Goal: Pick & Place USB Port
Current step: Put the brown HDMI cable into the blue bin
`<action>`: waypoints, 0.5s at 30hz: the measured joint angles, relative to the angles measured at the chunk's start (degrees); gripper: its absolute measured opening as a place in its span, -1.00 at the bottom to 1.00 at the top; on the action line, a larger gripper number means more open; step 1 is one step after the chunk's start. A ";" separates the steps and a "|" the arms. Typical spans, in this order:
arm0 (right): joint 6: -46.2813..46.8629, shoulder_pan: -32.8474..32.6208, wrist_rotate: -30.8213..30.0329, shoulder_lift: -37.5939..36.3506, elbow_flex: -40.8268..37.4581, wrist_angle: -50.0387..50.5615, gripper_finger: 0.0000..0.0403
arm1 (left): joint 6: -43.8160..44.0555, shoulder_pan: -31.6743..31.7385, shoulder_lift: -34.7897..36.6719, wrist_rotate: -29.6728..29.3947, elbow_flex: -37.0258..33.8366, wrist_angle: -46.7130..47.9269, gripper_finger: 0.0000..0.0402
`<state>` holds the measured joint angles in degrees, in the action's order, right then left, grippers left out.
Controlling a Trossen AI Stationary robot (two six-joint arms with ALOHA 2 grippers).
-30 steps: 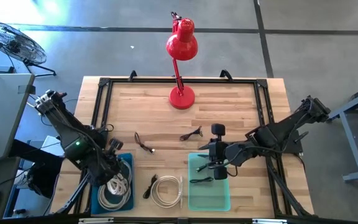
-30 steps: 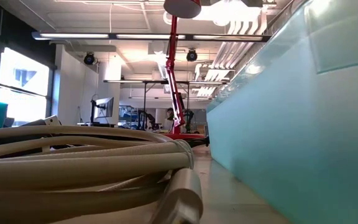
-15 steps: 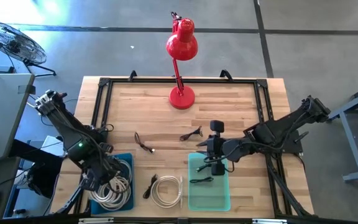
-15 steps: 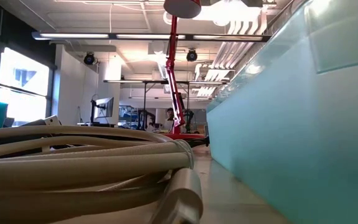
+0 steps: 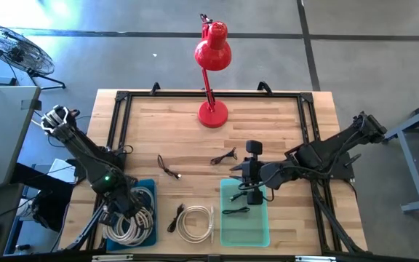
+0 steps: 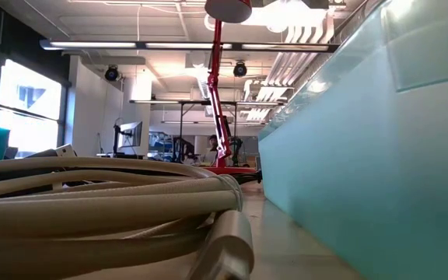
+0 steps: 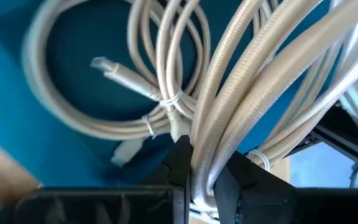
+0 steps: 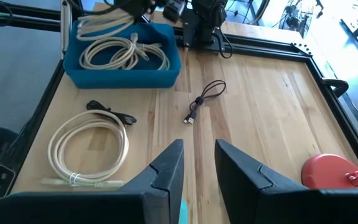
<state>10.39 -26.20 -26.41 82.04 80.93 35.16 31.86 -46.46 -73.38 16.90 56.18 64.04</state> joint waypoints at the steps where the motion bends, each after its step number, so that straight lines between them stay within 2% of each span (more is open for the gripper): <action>1: 0.00 0.00 0.00 0.00 -0.02 0.00 -0.59 | -0.53 0.00 0.00 0.27 -1.06 -1.23 -0.84; 6: 0.02 0.06 -0.02 0.00 -0.05 -0.10 -0.59 | -2.87 2.08 0.00 0.84 -3.93 -4.14 -0.84; 15: 0.20 1.57 0.18 0.11 -0.29 -0.25 -0.59 | -3.33 9.04 -0.02 5.34 -3.69 -0.76 -0.85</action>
<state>10.60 -24.63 -26.24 82.15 80.64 34.91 28.54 -37.42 -73.41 22.25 52.49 63.28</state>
